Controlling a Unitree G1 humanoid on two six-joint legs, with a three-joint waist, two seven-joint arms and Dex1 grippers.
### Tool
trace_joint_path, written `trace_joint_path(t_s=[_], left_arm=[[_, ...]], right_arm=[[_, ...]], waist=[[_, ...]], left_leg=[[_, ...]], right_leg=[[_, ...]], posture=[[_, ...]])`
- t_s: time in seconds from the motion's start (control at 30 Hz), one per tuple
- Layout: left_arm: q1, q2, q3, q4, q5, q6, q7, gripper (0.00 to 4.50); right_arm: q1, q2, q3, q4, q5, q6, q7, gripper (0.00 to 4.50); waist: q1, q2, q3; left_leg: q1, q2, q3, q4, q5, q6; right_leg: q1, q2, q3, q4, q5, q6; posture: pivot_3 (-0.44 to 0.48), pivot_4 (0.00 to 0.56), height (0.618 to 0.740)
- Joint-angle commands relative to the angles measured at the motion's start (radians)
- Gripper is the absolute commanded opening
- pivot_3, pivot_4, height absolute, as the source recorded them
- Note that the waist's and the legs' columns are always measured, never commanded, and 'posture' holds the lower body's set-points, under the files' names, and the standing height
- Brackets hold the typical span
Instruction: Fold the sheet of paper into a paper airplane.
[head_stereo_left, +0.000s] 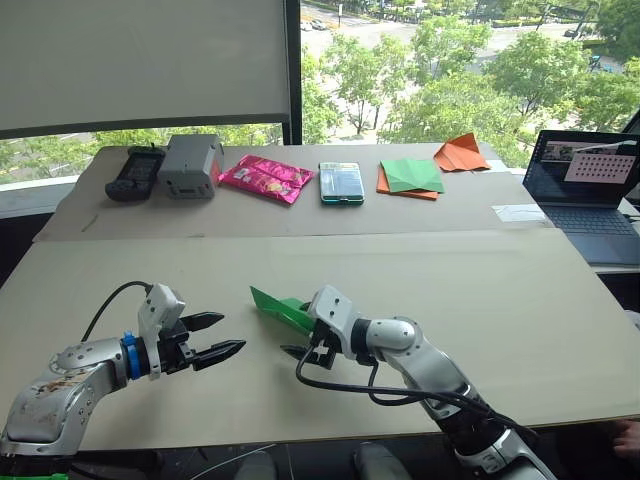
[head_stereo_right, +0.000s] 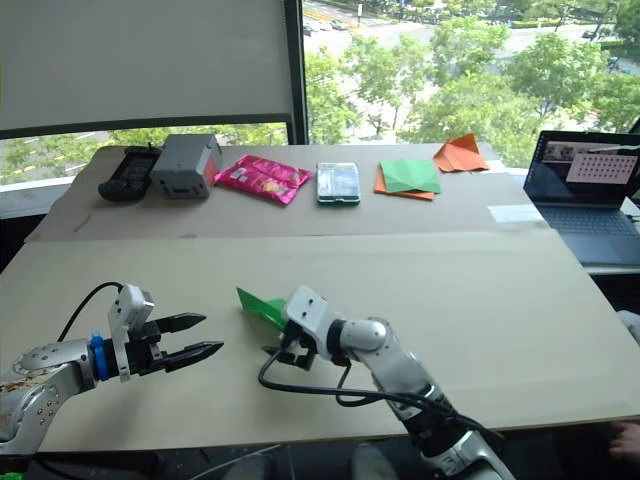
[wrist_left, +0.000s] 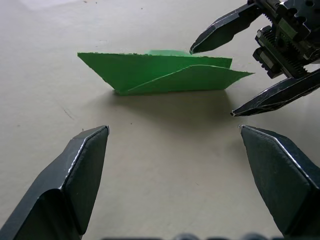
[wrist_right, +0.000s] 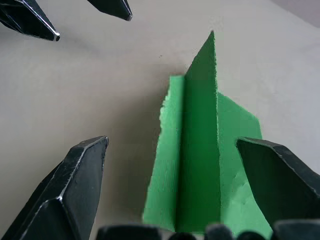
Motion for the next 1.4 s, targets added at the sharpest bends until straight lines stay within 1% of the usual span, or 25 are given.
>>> trace_joint_path(t_s=[0.03,0.2,0.37,0.5,0.77,1.07,1.17,1.4], left_arm=[[-0.004,0.001,0.012,-0.035,-0.018,0.000,0.002,4.50],[0.006,0.009,0.012,-0.037,-0.015,-0.001,-0.004,4.50],[0.011,0.007,0.013,-0.043,-0.016,-0.001,-0.005,4.50],[0.013,0.007,0.016,-0.046,-0.016,0.000,0.000,4.50],[0.020,0.007,0.026,-0.054,-0.019,0.003,0.009,4.50],[0.015,0.006,0.021,-0.051,-0.021,0.003,0.020,4.50],[0.013,0.007,0.021,-0.047,-0.021,0.004,0.019,4.50],[0.010,0.009,0.021,-0.040,-0.019,0.003,0.016,4.50]], right_arm=[[-0.025,0.022,-0.039,-0.054,0.061,0.054,0.010,3.98],[-0.054,0.022,-0.084,-0.128,0.126,0.141,0.022,3.98],[-0.097,0.046,-0.140,-0.104,0.180,0.195,0.001,3.98],[-0.106,0.025,-0.112,-0.034,0.136,0.177,-0.016,3.98],[-0.071,0.017,-0.066,0.066,0.097,0.079,-0.023,3.98],[-0.065,0.021,-0.044,0.108,0.059,0.034,-0.041,3.98],[-0.071,0.019,-0.047,0.089,0.043,0.027,-0.055,3.15],[-0.069,0.011,-0.038,0.014,0.024,0.046,-0.061,0.71]], waist=[[0.000,0.000,0.000],[0.000,0.000,0.000],[0.000,0.000,0.000],[0.000,0.000,0.000],[-0.003,0.000,0.000],[-0.002,0.000,0.000],[-0.002,0.000,0.000],[-0.002,0.000,0.000]], left_leg=[[0.000,0.000,0.000,0.000,0.000,0.000],[0.000,0.000,0.000,0.000,0.000,0.000],[0.000,0.000,0.000,0.000,0.000,0.001],[0.000,0.000,0.000,0.000,0.000,0.001],[0.000,0.000,0.000,0.000,0.001,0.002],[0.000,0.000,0.000,0.000,0.001,0.002],[0.000,0.000,0.000,0.000,0.001,0.002],[0.000,0.000,0.000,0.000,0.001,0.002]], right_leg=[[0.000,0.000,0.000,0.000,0.000,0.000],[0.000,0.000,0.000,0.000,0.000,0.000],[0.000,0.000,0.000,0.001,0.000,0.000],[0.000,0.000,0.000,0.001,0.000,0.000],[0.000,0.000,0.000,0.001,0.000,0.000],[0.000,0.000,0.000,0.001,0.000,0.000],[0.001,0.000,0.000,0.001,0.000,0.000],[0.000,0.000,0.000,0.001,0.000,0.000]], posture=[[0.000,0.150,0.740],[0.000,0.150,0.740],[0.000,0.150,0.740],[0.000,0.150,0.740],[0.000,0.150,0.740],[0.000,0.150,0.740],[0.000,0.150,0.740],[0.000,0.150,0.740]])
